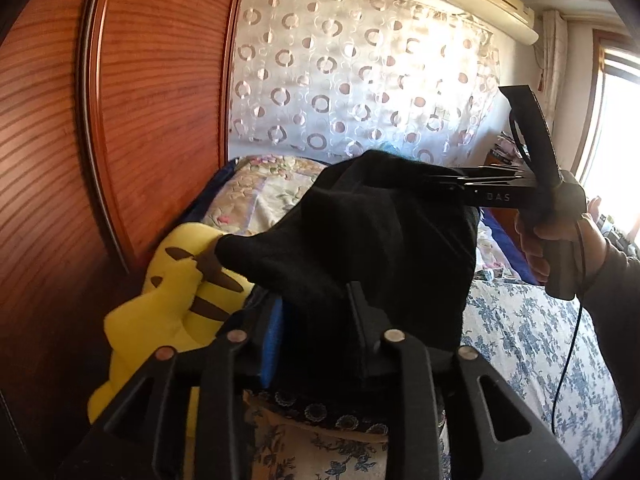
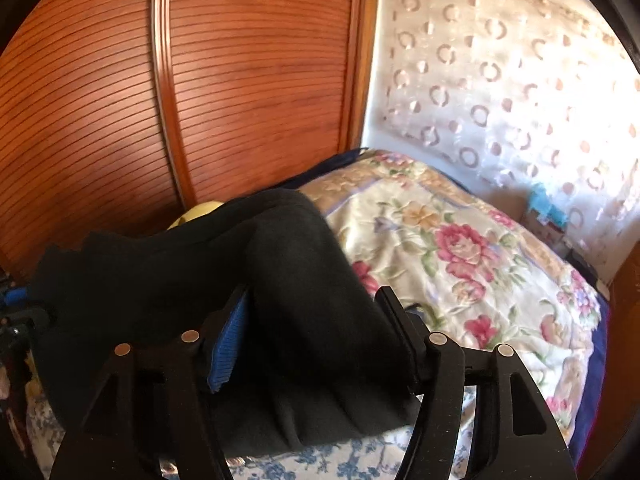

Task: Fold small clothes
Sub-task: 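Carry the black shirt bundle with both tools toward the clothes stack, then place the shirt bundle on top of the clothes stack and open both tools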

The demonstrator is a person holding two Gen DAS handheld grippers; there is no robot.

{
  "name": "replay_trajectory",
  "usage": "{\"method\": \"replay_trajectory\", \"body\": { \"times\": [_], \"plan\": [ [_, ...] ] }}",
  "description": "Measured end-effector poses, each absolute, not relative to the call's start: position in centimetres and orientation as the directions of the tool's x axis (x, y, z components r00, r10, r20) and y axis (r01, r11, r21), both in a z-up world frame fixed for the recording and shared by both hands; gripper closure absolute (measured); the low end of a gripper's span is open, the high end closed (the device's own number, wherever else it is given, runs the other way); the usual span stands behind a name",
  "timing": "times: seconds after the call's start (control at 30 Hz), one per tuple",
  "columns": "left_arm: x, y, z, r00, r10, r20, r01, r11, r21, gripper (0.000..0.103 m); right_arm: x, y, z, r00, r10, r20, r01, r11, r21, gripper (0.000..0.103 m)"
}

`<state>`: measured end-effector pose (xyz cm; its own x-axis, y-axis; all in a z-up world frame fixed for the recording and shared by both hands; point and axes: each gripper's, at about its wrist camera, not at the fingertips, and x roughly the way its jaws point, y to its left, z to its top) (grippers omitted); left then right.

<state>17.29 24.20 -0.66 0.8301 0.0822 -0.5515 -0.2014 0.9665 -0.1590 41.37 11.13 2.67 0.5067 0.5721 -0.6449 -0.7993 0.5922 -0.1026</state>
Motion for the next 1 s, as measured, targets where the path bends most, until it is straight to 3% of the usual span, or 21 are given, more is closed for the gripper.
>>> {"method": "replay_trajectory", "body": {
  "times": [0.27, 0.5, 0.73, 1.0],
  "plan": [
    [14.8, 22.6, 1.2, 0.852, 0.091, -0.515, -0.174, 0.978, -0.114, 0.052, 38.8, 8.0, 4.7, 0.565, 0.594, -0.572, -0.754, 0.654, -0.065, 0.035],
    [12.8, 20.0, 2.3, 0.872, 0.078, -0.484, -0.141, 0.985, -0.095, 0.051, 34.1, 2.7, 6.2, 0.598, 0.602, -0.529, -0.722, 0.692, -0.029, 0.035],
    [11.6, 16.3, 2.6, 0.873, 0.009, -0.487, -0.060, 0.994, -0.089, 0.051, 28.1, -3.0, 6.6, 0.653, 0.574, -0.494, -0.678, 0.734, -0.042, 0.021],
    [10.5, 10.8, 1.7, 0.862, -0.048, -0.505, 0.017, 0.998, -0.066, 0.051, 21.0, -9.6, 5.8, 0.716, 0.510, -0.477, -0.600, 0.799, -0.045, 0.017]
  ]
}}
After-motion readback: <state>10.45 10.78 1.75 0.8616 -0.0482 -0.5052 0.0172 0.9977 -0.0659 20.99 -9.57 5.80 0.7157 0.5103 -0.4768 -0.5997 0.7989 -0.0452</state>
